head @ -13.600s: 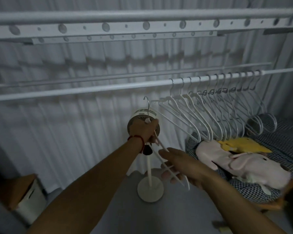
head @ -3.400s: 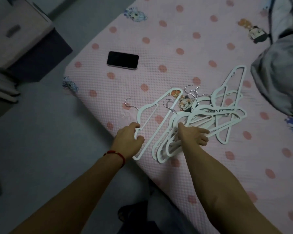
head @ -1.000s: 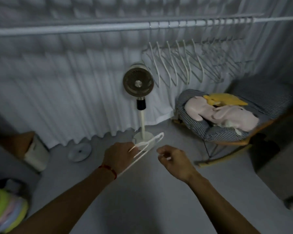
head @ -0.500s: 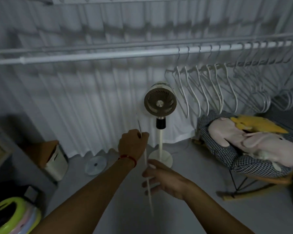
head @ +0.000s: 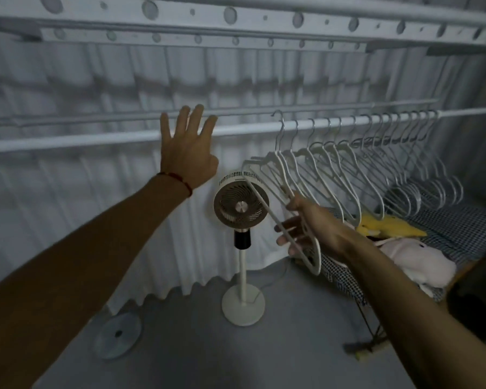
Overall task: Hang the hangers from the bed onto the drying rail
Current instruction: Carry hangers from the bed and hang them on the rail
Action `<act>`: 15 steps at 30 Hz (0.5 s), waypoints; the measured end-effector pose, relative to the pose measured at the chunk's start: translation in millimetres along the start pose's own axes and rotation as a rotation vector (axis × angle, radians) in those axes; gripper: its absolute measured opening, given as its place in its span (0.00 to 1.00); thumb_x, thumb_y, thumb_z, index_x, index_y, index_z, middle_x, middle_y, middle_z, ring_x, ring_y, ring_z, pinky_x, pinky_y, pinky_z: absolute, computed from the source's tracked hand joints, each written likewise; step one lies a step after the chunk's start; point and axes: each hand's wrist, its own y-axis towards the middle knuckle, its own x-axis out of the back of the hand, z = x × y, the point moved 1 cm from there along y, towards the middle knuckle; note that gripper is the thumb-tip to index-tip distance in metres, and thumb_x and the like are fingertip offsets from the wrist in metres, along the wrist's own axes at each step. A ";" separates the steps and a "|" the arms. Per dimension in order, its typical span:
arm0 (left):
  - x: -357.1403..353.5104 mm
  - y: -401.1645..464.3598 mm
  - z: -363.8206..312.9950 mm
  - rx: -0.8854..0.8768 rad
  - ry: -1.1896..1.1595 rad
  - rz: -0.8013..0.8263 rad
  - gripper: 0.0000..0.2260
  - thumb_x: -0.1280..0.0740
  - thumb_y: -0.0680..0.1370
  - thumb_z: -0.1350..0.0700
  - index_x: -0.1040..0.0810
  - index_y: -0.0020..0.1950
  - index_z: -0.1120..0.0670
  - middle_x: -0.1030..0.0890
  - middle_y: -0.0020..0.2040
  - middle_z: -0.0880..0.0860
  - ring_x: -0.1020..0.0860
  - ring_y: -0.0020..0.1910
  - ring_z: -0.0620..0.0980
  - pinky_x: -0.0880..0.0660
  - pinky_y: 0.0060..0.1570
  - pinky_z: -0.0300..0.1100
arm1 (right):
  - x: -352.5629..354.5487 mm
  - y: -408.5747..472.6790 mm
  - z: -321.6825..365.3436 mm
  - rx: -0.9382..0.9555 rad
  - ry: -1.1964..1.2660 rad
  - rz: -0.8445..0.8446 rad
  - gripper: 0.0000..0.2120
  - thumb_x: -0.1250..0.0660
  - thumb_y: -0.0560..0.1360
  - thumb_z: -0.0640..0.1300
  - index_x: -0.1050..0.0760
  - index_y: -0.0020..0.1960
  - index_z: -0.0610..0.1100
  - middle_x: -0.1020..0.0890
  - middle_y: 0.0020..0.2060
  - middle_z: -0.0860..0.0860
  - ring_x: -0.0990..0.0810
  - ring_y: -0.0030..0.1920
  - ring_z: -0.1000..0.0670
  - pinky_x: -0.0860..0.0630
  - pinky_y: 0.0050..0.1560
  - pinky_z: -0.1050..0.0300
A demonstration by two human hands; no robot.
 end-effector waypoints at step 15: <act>-25.6 19.9 28.7 -0.006 0.037 0.348 0.34 0.34 0.73 0.46 0.43 0.76 0.46 0.39 0.76 0.51 0.40 0.73 0.55 0.48 0.66 0.74 | 0.9 59.6 38.1 -0.221 -0.026 0.029 0.10 0.49 0.82 0.49 0.33 0.50 0.46 0.21 0.49 0.31 0.21 0.48 0.35 0.21 0.47 0.45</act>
